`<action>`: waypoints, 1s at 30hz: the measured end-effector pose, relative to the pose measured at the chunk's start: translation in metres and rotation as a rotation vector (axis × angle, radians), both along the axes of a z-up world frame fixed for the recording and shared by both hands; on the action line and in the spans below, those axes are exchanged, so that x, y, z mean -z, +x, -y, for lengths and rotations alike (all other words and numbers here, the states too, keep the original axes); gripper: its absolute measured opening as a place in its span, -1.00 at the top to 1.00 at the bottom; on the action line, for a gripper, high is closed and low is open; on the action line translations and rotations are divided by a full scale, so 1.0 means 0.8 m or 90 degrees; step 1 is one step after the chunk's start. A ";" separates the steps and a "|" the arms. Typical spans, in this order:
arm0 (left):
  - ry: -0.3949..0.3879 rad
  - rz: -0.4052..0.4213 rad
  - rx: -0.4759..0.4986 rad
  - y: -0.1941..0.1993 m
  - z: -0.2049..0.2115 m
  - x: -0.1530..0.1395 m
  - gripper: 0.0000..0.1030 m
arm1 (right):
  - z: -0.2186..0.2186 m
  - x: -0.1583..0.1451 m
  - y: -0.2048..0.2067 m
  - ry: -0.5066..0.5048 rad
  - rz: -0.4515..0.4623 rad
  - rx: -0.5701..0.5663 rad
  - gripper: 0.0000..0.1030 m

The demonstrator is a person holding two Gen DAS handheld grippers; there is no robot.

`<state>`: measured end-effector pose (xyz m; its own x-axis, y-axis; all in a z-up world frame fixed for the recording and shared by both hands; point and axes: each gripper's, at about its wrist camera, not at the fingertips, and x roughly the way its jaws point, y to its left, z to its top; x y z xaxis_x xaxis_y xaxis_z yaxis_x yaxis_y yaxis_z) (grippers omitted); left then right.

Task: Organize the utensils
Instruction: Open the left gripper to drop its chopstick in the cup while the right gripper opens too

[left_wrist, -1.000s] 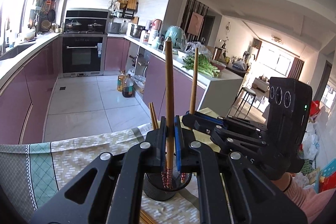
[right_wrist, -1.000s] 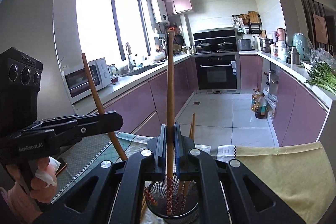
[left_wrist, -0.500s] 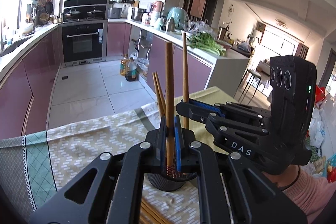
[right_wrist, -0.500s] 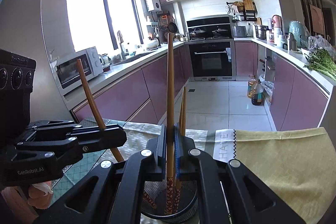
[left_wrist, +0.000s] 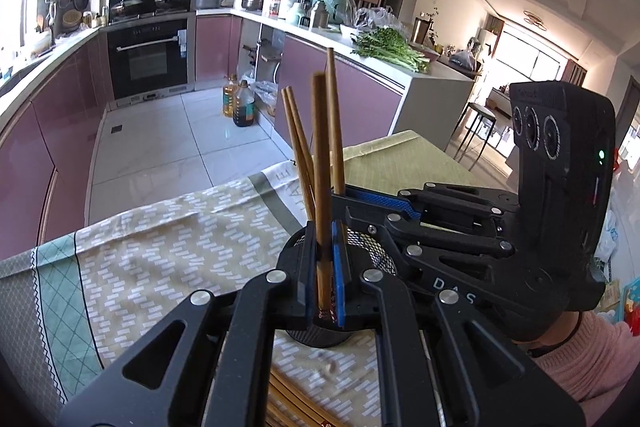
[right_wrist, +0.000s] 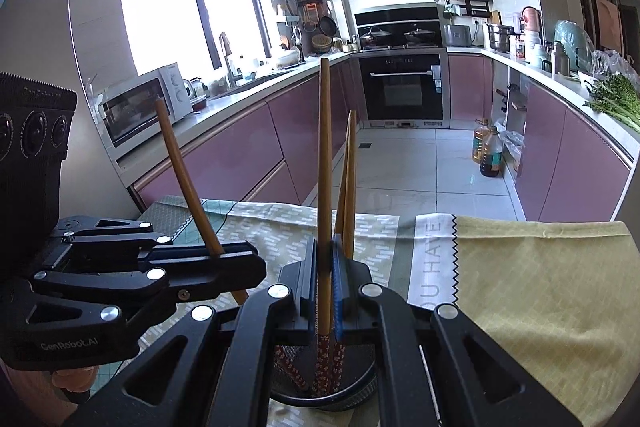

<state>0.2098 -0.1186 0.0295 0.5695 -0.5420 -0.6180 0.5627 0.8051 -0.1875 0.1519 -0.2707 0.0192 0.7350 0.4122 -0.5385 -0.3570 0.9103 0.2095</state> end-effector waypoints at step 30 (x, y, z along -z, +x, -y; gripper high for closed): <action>-0.003 0.052 -0.047 -0.050 -0.033 0.016 0.45 | 0.001 -0.008 -0.045 0.012 0.016 -0.027 0.61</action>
